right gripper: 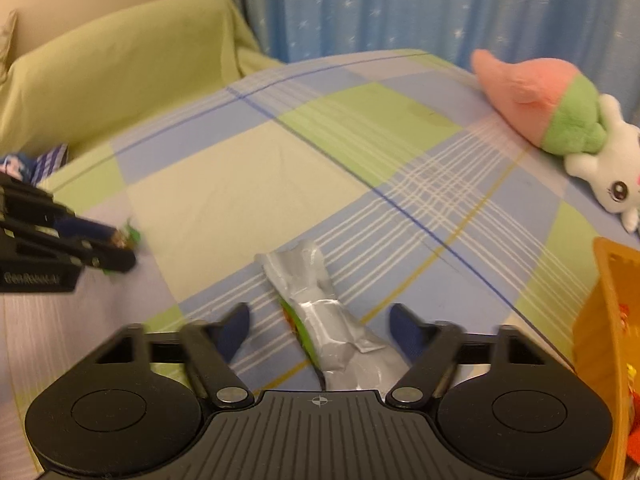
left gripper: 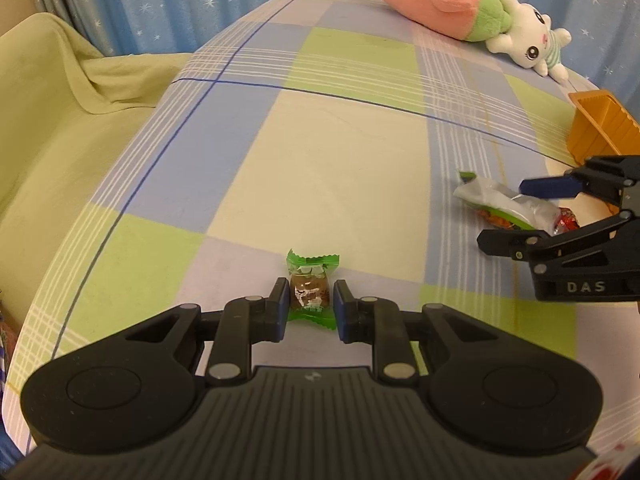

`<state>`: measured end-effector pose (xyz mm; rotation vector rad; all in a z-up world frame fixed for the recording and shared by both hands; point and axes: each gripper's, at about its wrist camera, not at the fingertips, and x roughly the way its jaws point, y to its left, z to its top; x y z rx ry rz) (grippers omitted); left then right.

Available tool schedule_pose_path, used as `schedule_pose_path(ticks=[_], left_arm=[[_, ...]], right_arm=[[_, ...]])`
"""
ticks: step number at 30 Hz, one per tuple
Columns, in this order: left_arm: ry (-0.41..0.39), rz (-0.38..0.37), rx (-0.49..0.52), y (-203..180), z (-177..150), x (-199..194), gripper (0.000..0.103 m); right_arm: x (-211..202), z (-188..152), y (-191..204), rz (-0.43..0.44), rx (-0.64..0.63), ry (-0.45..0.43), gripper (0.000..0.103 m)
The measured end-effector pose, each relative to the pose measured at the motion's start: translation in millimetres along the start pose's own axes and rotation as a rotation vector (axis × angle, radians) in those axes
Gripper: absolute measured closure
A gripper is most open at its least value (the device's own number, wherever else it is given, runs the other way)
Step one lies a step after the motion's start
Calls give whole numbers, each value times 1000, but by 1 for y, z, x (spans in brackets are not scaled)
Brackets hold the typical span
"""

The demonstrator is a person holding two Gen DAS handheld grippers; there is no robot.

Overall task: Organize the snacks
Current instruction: 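Grasp the green-wrapped candy with the left tool while the right tool grasps the silver snack bag, then carry the green candy and silver snack bag toward the orange tray with both tools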

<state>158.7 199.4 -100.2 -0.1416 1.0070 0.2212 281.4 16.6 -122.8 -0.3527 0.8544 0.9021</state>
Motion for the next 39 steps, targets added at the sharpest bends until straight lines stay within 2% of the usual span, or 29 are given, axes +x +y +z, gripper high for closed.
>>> schedule_pose_path(ticks=[3,5,6,18,20,27,33,39], left_arm=[[0,7,-10,6,-1,-1,82],[1,9,-11,7,-3,-3,82],[1,10,-11,8,-3,-4,82],[10,8,-1,7,-11,-12,82],[3,4,2,7,-12,-15,85],[-21,-22,21,-1,-14,-31,84],[-24,-45,59,-16,-19,-36,85],[11,-95,103,-35,-35,-41,85]], right_arm=[[4,2,4,-7,-17,17,50],[5,5,6,6,-8,26,66],[6,6,8,14,-1,32,68],[1,6,31,66,102,55,71],[-3,5,33,72,123,53,72],[-34,-4,32,75,213,5,72],[-66,-26,21,60,320,-25,72],[-89,-63,15,44,387,4,72]])
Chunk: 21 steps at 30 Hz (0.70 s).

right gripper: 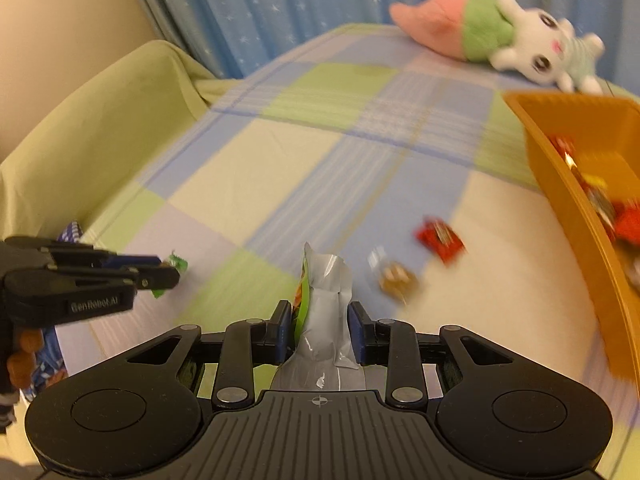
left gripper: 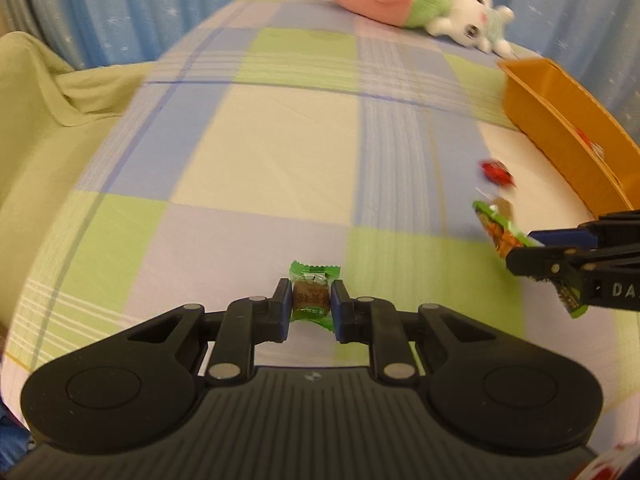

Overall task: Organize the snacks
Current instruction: 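Carry the green candy and silver snack bag toward the orange tray with both tools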

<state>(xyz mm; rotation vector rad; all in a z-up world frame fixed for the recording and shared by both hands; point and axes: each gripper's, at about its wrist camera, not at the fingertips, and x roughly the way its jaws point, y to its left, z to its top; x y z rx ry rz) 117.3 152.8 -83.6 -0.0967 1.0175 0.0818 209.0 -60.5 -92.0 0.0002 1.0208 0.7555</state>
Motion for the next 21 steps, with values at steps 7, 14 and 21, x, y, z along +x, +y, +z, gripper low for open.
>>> schedule_pose_path(ticks=[7,14,21], left_arm=[[55,-59,47,-31,-24,3,84],[53,-45,30,-39,-25,4,69],[47,-27,40,-42,-27,3,85]], right_arm=[[-18,-44,-17,-47,15,60,72],[-22,-55,-13,-79,8,62,66],[-19,-57,-7,-96,-41,53,73]])
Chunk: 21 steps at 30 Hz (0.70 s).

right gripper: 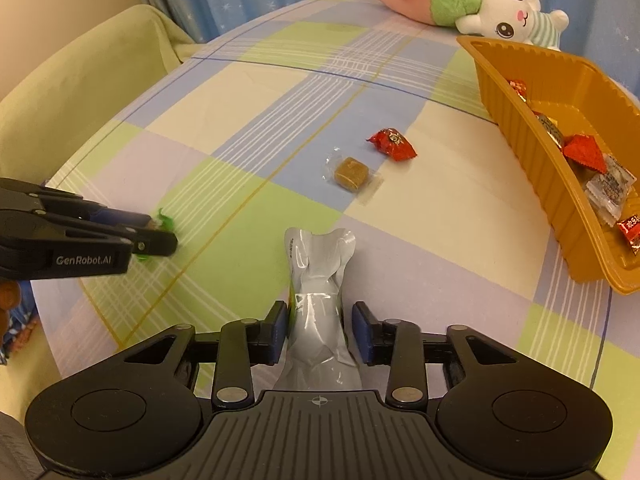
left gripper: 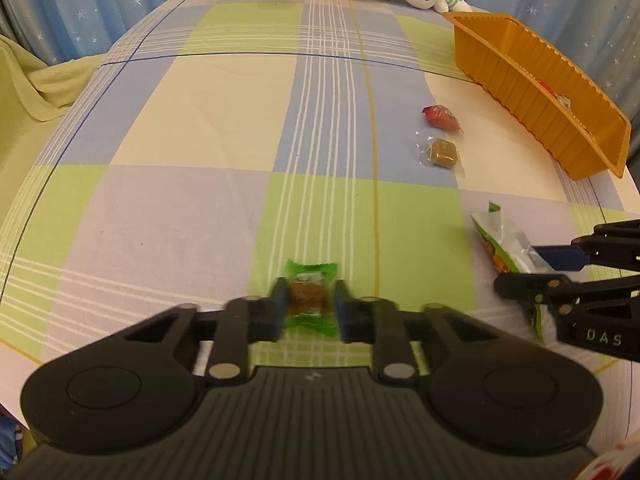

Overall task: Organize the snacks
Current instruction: 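Carry the green candy and silver snack bag toward the orange tray with both tools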

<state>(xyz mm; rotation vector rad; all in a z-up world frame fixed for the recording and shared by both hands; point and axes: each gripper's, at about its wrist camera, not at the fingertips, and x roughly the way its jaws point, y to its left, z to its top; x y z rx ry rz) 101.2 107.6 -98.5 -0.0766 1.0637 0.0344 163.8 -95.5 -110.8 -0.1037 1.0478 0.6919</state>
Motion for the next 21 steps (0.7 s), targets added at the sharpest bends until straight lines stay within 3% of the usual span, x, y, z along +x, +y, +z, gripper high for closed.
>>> schedule_pose_path(ticks=[9,21], left_arm=[[-33,-39,15,-15,6,-22,85],[-143,-146,132,-73,58,-44,85]], right_arm=[[-34,-2,-20,10,94,-88,74],[-98,2,-76,-50,266,-209,73]])
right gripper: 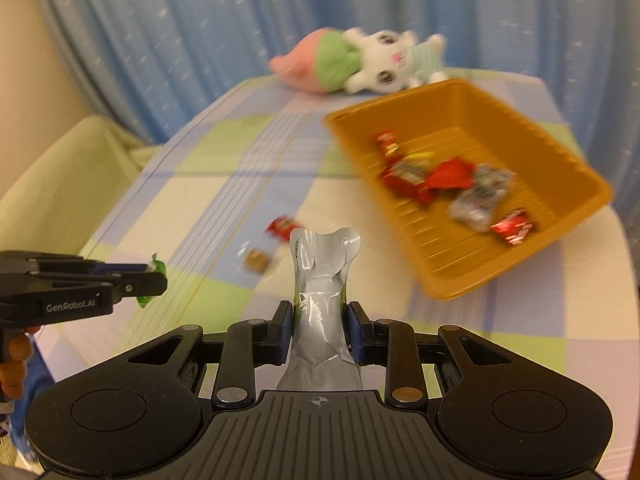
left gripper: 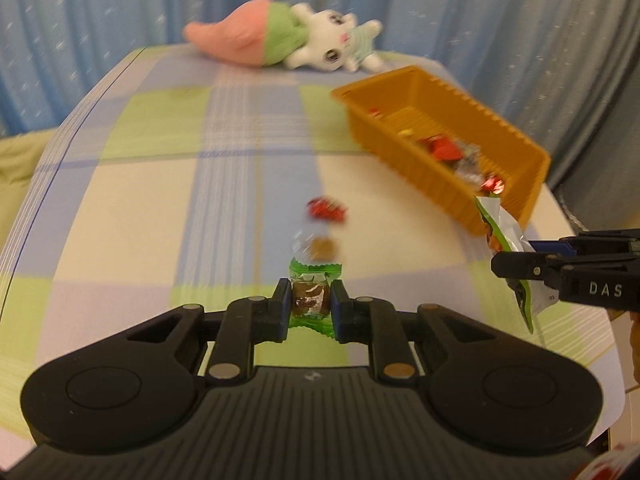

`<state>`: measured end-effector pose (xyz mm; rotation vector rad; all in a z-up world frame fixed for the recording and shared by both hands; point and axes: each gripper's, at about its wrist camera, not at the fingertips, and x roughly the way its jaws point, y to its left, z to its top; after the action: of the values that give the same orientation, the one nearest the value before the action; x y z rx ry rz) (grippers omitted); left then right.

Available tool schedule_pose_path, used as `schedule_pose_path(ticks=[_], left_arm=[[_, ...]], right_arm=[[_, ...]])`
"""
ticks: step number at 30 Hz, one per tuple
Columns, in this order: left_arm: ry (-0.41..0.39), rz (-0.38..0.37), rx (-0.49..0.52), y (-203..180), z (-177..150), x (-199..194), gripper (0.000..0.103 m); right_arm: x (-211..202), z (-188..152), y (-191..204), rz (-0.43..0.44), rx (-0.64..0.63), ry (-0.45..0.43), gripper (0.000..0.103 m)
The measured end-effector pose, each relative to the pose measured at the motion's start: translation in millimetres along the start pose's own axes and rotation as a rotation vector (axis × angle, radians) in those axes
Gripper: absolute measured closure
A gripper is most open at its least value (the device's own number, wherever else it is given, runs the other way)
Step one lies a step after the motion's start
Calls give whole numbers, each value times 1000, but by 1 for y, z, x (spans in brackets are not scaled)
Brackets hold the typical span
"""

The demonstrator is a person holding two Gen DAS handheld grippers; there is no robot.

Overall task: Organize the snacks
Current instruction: 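Carry the green candy and silver snack bag toward the orange tray with both tools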

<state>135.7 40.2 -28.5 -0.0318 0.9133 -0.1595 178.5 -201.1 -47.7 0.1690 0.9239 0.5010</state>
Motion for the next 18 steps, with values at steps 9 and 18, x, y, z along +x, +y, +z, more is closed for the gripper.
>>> schedule_pose_path(ticks=[9,18], left_arm=[[-64,-63,88,-43,56,23,85],[-103,-105,145,-80,108,52,85]], right_arm=[[-22,36,-51,-73,77,-87,73],[-16,71,-82,-93,143,-135,73]])
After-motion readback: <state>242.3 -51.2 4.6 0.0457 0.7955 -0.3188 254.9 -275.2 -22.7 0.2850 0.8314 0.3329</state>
